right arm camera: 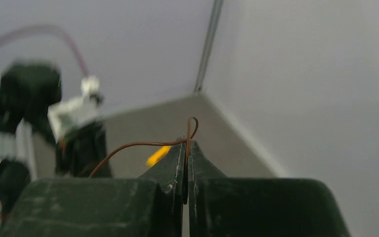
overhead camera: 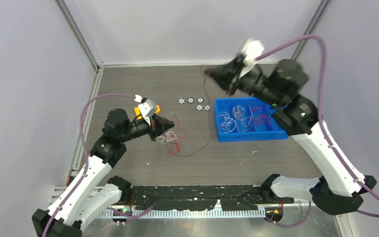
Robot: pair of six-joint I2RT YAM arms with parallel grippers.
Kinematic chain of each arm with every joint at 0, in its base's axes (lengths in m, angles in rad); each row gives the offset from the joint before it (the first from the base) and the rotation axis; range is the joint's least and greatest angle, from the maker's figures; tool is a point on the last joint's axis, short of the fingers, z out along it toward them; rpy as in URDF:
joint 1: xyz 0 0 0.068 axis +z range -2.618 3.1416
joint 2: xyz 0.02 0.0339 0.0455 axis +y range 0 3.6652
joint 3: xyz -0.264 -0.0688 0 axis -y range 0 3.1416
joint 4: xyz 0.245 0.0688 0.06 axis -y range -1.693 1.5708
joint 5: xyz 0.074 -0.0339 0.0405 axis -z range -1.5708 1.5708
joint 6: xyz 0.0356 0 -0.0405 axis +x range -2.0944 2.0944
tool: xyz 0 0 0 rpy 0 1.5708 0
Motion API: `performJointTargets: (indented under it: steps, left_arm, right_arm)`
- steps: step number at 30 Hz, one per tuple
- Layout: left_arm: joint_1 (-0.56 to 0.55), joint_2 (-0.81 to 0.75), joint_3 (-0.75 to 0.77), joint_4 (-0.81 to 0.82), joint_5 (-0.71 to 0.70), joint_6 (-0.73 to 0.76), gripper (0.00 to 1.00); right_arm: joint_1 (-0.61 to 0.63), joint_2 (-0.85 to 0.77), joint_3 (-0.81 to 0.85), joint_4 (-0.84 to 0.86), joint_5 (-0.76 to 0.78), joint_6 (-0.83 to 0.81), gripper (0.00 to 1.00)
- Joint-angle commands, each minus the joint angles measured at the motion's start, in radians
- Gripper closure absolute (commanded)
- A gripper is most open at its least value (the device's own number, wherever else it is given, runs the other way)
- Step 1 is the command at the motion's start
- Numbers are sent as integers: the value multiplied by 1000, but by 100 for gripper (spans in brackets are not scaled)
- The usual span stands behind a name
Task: Untangle the cables
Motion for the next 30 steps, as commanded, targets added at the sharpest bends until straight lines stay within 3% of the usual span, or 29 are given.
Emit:
performJointTargets:
  steps: [1,8,14,25,30]
  left_arm:
    - [5,13,143,-235,1,78,100]
    - [-15,2,137,-21,239,-76,100]
    - [-55,48,184,102,399,-206,100]
    - [-161,64,258,4,490,-144,100]
    - [-173,93,279,12,481,-149,100]
  right_arm:
    - [10,-68,-232,-211,-378,-18,95]
    - [116,-34,-314,-68,-472,99,95]
    - [206,-5,-316,-55,-494,28,91]
    - [223,17,-310,-61,-464,-27,88]
    - [228,29,-305,-67,-498,-16,81]
